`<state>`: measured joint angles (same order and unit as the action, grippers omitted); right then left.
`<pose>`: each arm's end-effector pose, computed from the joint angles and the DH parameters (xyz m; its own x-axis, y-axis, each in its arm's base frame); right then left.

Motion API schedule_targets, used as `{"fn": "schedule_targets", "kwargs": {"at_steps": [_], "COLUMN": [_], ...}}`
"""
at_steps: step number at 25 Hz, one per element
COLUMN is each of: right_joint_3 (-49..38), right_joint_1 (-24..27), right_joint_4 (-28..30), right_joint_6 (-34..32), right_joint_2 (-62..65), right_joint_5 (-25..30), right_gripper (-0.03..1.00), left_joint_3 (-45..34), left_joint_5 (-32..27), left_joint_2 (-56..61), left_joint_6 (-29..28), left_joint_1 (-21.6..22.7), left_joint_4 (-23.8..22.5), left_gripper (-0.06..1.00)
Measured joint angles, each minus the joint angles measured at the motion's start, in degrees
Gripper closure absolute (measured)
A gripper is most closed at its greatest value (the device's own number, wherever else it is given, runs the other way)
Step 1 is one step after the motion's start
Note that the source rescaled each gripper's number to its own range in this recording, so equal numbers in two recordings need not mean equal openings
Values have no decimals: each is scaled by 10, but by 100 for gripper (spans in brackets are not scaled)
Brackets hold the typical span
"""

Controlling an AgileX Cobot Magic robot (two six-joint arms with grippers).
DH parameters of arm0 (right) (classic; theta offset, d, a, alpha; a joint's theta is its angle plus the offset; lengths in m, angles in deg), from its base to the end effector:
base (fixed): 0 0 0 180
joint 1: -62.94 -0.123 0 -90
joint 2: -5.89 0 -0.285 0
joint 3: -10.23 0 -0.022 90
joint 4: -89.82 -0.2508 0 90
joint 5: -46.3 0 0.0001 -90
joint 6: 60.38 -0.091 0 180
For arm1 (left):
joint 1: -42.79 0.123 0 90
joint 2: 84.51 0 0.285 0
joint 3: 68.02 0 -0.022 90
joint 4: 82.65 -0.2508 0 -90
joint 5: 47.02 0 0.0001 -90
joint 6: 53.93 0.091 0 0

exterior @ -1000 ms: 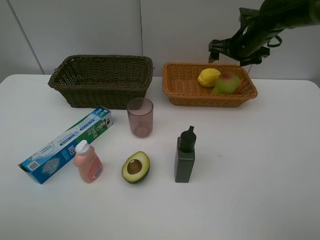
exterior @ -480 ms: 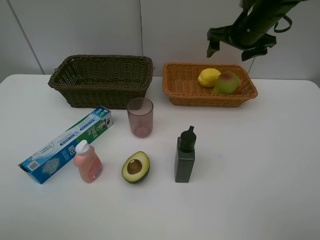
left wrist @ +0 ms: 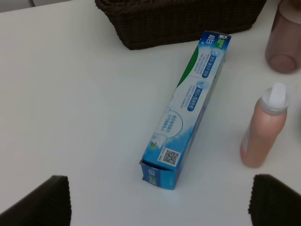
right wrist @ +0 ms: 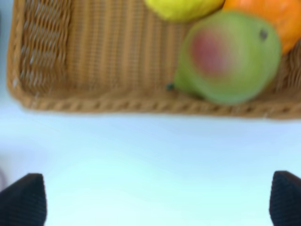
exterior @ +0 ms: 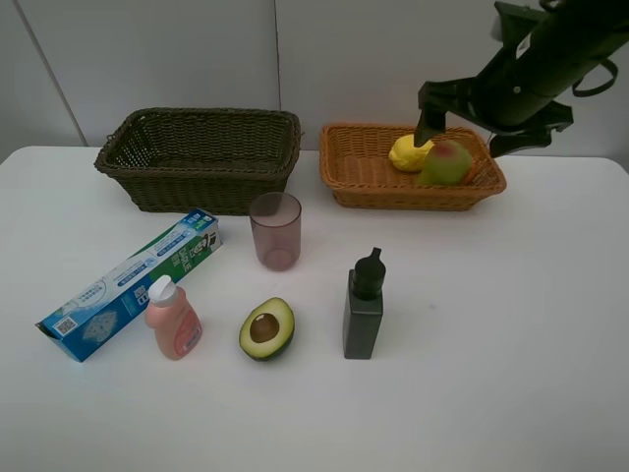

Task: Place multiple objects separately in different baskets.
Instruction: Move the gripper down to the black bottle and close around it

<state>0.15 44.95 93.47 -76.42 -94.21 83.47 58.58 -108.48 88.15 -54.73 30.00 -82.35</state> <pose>0.3264 0.1023 0.2611 -0.8450 -0.0357 -0.5336 -0.0995 0.9908 0.0912 0.0022 -0.0009 0.2526 -0.5233 0.1019 -0.8460 0.2166 0.9761 -0.0164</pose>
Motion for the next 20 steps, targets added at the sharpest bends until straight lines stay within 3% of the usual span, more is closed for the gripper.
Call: {"fn": "schedule_targets", "kwargs": {"at_steps": [8, 20], "right_joint_3": [-91, -96], "right_joint_1": [-66, -202], "right_joint_4": [0, 15], "right_joint_6": [-39, -132], "right_joint_2": [85, 90], "right_joint_5": [4, 48], "right_gripper": [-3, -3], "left_joint_3": [0, 0], "left_joint_5": [0, 0], "left_joint_2": [0, 0], "left_joint_6": [0, 0], "left_joint_1": [0, 0], "left_joint_4": [0, 0], "left_gripper": [-6, -6]}}
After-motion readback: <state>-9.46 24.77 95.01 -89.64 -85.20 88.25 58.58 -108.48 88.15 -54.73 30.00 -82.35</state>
